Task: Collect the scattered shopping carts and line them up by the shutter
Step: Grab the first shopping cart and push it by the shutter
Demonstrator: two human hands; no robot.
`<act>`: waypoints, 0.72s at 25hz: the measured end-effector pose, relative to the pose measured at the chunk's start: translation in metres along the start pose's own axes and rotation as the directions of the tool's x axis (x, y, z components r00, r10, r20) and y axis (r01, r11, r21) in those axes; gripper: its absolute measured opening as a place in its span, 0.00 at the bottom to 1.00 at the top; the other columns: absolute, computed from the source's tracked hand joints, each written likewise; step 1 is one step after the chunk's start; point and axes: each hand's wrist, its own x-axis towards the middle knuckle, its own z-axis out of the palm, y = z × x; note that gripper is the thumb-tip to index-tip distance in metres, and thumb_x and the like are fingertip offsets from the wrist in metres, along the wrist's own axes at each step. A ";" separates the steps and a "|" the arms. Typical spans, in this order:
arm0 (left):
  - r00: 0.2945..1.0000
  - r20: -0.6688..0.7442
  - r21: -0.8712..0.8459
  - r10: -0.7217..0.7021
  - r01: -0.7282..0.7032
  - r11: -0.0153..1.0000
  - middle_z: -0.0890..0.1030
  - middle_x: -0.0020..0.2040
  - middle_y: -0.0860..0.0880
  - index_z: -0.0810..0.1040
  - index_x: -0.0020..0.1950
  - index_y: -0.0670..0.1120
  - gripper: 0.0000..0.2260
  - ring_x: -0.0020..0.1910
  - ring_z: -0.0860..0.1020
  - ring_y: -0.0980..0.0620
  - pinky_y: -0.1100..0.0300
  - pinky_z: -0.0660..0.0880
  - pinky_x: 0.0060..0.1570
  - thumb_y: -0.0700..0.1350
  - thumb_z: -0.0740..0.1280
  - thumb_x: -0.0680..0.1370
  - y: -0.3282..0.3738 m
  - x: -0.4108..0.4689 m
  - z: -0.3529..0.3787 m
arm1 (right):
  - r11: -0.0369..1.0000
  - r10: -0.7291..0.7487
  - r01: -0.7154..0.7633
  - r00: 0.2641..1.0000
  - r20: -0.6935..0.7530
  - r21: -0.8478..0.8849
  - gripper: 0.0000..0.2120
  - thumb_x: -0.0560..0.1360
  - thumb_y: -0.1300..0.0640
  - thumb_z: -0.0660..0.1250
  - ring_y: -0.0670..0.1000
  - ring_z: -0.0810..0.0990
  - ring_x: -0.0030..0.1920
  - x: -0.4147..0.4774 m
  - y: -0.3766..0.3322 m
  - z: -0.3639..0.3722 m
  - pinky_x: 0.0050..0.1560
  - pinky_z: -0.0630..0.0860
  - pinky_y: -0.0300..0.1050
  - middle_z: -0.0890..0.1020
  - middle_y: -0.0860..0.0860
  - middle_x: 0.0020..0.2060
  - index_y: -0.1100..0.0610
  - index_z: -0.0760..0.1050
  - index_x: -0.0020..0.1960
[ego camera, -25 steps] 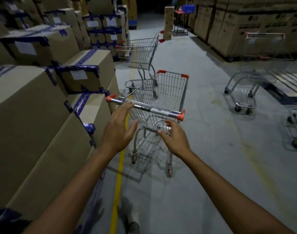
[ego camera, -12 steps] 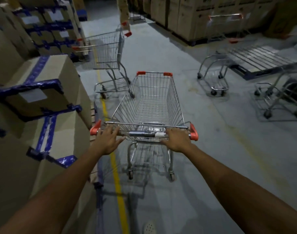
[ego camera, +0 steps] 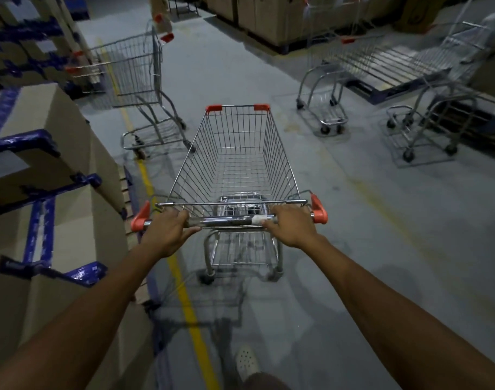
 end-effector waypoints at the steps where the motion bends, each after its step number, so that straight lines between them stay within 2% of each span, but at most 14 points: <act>1: 0.999 0.024 -0.017 0.038 -0.037 0.999 0.78 0.41 0.45 0.68 0.44 0.49 0.28 0.42 0.76 0.43 0.51 0.72 0.40 0.73 0.47 0.73 0.011 -0.002 -0.002 | 1.000 0.007 -0.008 1.000 -0.019 -0.002 0.25 0.76 0.34 0.57 0.56 0.78 0.55 -0.013 0.011 -0.001 0.63 0.65 0.58 0.82 0.52 0.52 0.53 0.76 0.58; 5: 0.985 0.120 -0.019 0.122 -0.121 0.992 0.79 0.39 0.48 0.65 0.41 0.53 0.26 0.42 0.79 0.44 0.53 0.74 0.38 0.74 0.46 0.71 0.078 -0.015 -0.004 | 0.998 0.066 -0.066 0.992 -0.111 0.005 0.29 0.72 0.27 0.54 0.54 0.79 0.51 -0.071 0.061 -0.009 0.61 0.67 0.56 0.83 0.50 0.47 0.50 0.78 0.53; 9: 0.966 0.123 -0.018 0.226 -0.226 0.974 0.73 0.32 0.54 0.65 0.35 0.52 0.31 0.35 0.75 0.50 0.56 0.67 0.34 0.78 0.41 0.69 0.157 -0.030 -0.003 | 0.992 0.127 -0.126 0.981 -0.149 0.020 0.31 0.70 0.24 0.52 0.52 0.79 0.48 -0.138 0.115 -0.022 0.62 0.69 0.57 0.82 0.48 0.44 0.48 0.78 0.47; 11: 0.953 0.132 -0.017 0.272 -0.272 0.962 0.72 0.30 0.53 0.65 0.31 0.51 0.33 0.31 0.71 0.53 0.58 0.62 0.31 0.79 0.41 0.67 0.192 -0.031 -0.004 | 0.987 0.164 -0.161 0.975 -0.151 0.028 0.32 0.69 0.24 0.51 0.52 0.78 0.48 -0.171 0.137 -0.028 0.63 0.68 0.58 0.82 0.48 0.44 0.49 0.77 0.48; 13: 0.939 0.147 -0.009 0.310 -0.312 0.950 0.73 0.28 0.52 0.68 0.29 0.48 0.35 0.29 0.70 0.55 0.58 0.60 0.29 0.79 0.44 0.67 0.225 -0.030 -0.004 | 0.977 0.213 -0.210 0.963 -0.166 0.036 0.31 0.71 0.25 0.53 0.52 0.78 0.50 -0.204 0.156 -0.031 0.63 0.67 0.58 0.82 0.49 0.46 0.49 0.78 0.50; 18: 0.881 0.149 0.005 0.450 -0.456 0.890 0.75 0.30 0.52 0.74 0.32 0.48 0.37 0.30 0.72 0.56 0.59 0.62 0.31 0.79 0.45 0.68 0.293 -0.022 -0.001 | 0.933 0.356 -0.356 0.900 -0.252 0.049 0.29 0.73 0.28 0.53 0.53 0.77 0.50 -0.283 0.192 -0.024 0.61 0.67 0.55 0.81 0.49 0.45 0.51 0.77 0.50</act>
